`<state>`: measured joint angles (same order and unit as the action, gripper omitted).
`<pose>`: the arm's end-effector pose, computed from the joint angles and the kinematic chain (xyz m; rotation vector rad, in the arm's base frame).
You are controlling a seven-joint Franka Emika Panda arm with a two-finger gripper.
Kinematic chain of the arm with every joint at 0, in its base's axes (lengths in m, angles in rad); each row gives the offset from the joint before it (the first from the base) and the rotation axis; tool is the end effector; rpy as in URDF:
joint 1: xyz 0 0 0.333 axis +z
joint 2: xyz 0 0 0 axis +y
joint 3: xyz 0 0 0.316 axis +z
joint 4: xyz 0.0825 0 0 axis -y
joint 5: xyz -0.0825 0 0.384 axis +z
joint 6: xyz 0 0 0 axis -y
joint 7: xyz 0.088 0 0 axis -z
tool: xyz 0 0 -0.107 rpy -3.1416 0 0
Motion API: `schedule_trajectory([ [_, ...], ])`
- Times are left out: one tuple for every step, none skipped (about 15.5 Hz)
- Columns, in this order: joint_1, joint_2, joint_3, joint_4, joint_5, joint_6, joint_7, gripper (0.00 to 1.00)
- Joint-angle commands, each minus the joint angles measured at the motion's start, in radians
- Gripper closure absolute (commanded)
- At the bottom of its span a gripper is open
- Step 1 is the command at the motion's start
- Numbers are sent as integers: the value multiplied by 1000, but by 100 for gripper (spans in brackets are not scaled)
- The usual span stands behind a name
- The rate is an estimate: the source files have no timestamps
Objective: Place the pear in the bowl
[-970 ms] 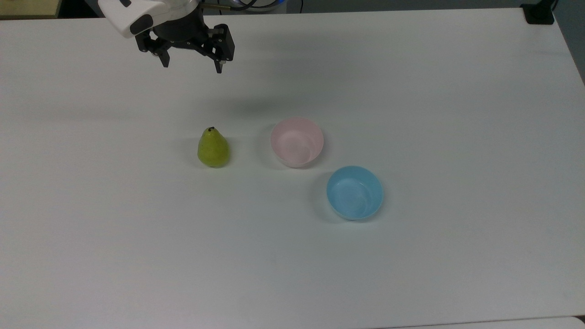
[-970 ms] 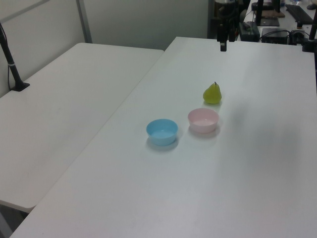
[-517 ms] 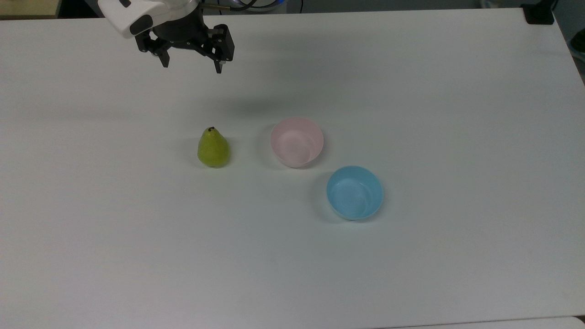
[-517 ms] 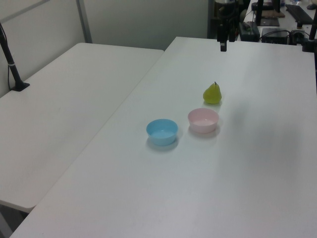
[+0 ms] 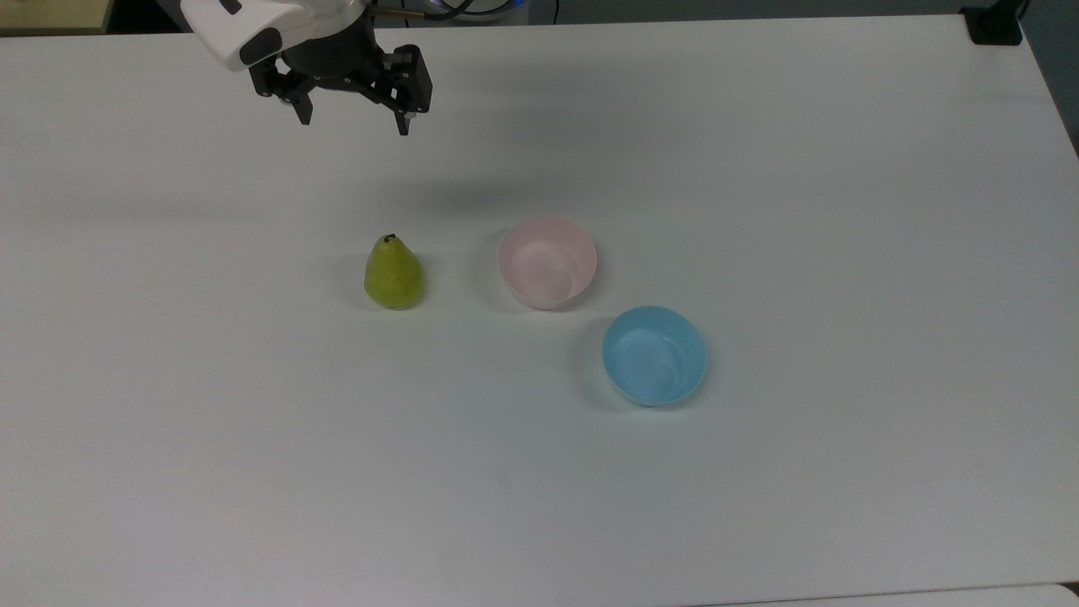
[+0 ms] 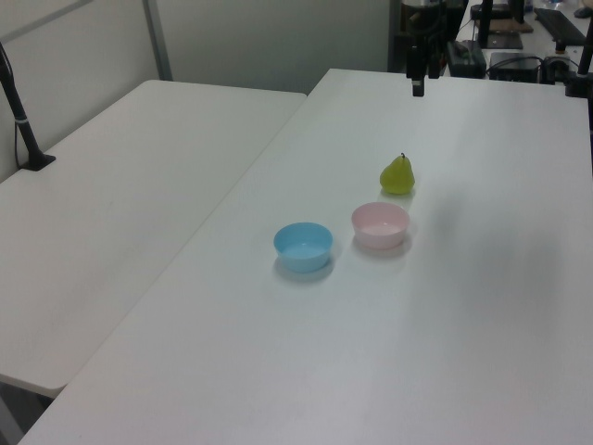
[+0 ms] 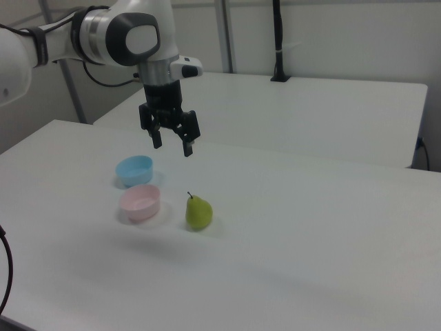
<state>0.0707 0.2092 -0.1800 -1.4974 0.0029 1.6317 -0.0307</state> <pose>0.6144 -0.0569 0.5433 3.1079 -0.1187 -0.1148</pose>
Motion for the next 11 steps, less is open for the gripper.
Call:
schedule_trajectory([
  [-6, 9, -1, -12, 2, 22, -17, 0],
  [-6, 22, -1, -12, 2, 27, -18, 0],
  [-6, 38, -1, -14, 2, 30, -34, 0],
  [-6, 51, -3, -23, 2, 40, -61, 0],
  [-6, 65, -3, -40, 0, 69, -81, 0],
  [-6, 76, -3, -47, 0, 94, -83, 0],
  [-5, 87, -3, -47, 0, 111, -83, 0],
  [-3, 104, -1, -47, 0, 122, -84, 0],
  [1, 137, -3, -47, -1, 144, -90, 0],
  [3, 168, -3, -49, -1, 178, -95, 0],
  [3, 186, -1, -49, -6, 192, -100, 0],
])
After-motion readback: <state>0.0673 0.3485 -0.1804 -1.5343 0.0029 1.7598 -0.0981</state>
